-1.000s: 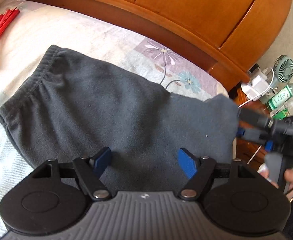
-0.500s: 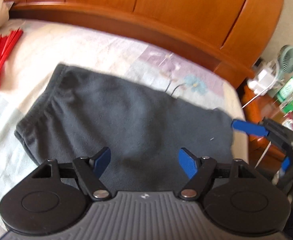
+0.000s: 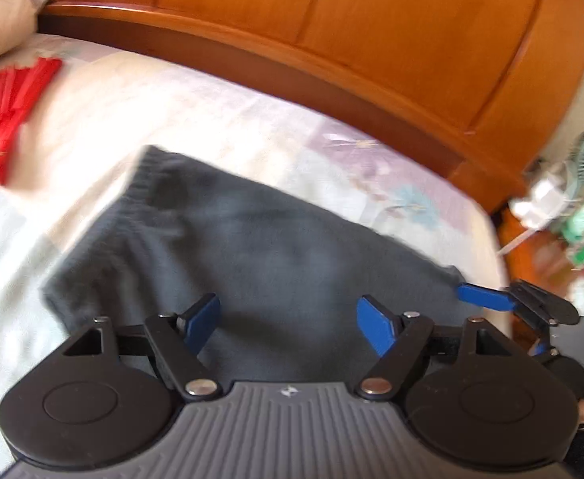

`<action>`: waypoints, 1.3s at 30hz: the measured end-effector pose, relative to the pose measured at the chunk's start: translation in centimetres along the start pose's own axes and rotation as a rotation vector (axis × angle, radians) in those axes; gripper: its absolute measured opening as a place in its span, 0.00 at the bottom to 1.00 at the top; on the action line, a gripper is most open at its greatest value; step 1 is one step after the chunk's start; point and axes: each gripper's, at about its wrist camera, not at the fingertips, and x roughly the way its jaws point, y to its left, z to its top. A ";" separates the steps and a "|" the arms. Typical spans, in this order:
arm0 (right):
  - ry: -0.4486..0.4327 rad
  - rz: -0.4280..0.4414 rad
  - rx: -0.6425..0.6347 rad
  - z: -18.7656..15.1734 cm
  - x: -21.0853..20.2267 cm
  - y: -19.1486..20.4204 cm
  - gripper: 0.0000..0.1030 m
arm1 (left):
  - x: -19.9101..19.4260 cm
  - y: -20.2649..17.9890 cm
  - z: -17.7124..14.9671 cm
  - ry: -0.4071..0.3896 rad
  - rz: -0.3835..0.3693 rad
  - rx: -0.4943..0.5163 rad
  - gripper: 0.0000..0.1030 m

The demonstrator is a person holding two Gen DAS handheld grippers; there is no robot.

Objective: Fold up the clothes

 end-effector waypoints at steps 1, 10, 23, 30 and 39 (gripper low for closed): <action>0.002 -0.008 0.007 0.3 -0.6 0.1 0.76 | 0.1 0.7 0.0 -0.005 0.011 -0.024 0.74; -0.004 0.067 -0.066 1.4 -1.0 4.1 0.80 | 1.4 0.2 3.6 -0.085 -0.190 -0.068 0.74; 0.013 0.072 0.006 0.2 -1.4 2.1 0.80 | 1.7 0.9 4.4 -0.125 -0.113 -0.052 0.74; -0.009 0.076 0.036 0.6 -1.8 2.4 0.80 | 1.1 5.7 1.9 -0.114 -0.007 -0.144 0.75; 0.042 0.226 -0.036 -0.1 -3.6 7.0 0.80 | -0.1 2.6 -2.1 -0.010 -0.023 -0.018 0.79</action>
